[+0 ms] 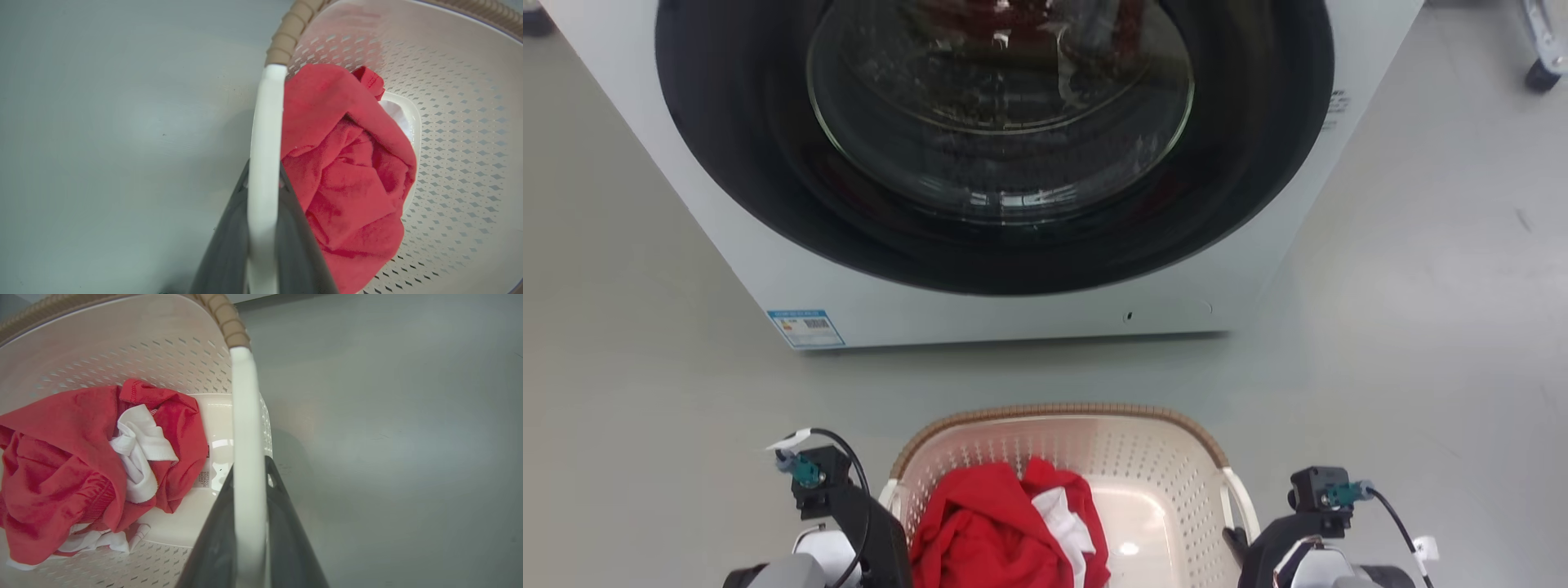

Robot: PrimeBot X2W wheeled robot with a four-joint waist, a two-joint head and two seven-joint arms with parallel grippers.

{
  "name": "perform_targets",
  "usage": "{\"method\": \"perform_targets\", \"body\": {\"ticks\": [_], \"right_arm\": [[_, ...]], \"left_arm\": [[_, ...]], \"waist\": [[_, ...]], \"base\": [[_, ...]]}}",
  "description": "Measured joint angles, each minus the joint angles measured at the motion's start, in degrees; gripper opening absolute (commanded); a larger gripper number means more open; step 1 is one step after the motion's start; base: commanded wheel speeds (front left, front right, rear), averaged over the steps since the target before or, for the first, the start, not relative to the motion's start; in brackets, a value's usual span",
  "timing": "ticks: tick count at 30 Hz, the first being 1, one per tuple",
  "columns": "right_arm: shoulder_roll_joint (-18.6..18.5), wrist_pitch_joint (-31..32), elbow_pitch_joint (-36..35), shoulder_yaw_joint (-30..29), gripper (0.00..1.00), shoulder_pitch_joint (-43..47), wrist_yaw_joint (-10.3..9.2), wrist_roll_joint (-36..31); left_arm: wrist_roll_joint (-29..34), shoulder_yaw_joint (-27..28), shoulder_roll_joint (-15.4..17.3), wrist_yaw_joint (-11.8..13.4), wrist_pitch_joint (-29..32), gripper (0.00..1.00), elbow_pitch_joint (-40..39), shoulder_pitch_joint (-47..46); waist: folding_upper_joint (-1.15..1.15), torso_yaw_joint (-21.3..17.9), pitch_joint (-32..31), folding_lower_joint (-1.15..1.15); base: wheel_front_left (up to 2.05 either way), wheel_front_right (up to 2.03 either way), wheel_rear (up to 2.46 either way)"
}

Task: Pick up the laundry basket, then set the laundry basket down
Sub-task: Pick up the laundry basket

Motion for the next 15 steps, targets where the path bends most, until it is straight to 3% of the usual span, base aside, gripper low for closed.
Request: {"method": "perform_targets", "body": {"ticks": [15], "right_arm": [[0.3,3.9,1.0,1.2,0.0,5.5,0.0,3.9]], "left_arm": [[-1.6,0.0,-0.1,0.0,3.2,0.0,0.3,5.6]], "waist": [[0.0,0.1,-9.0,0.0]], "base": [[0.0,0.0,0.0]]}}
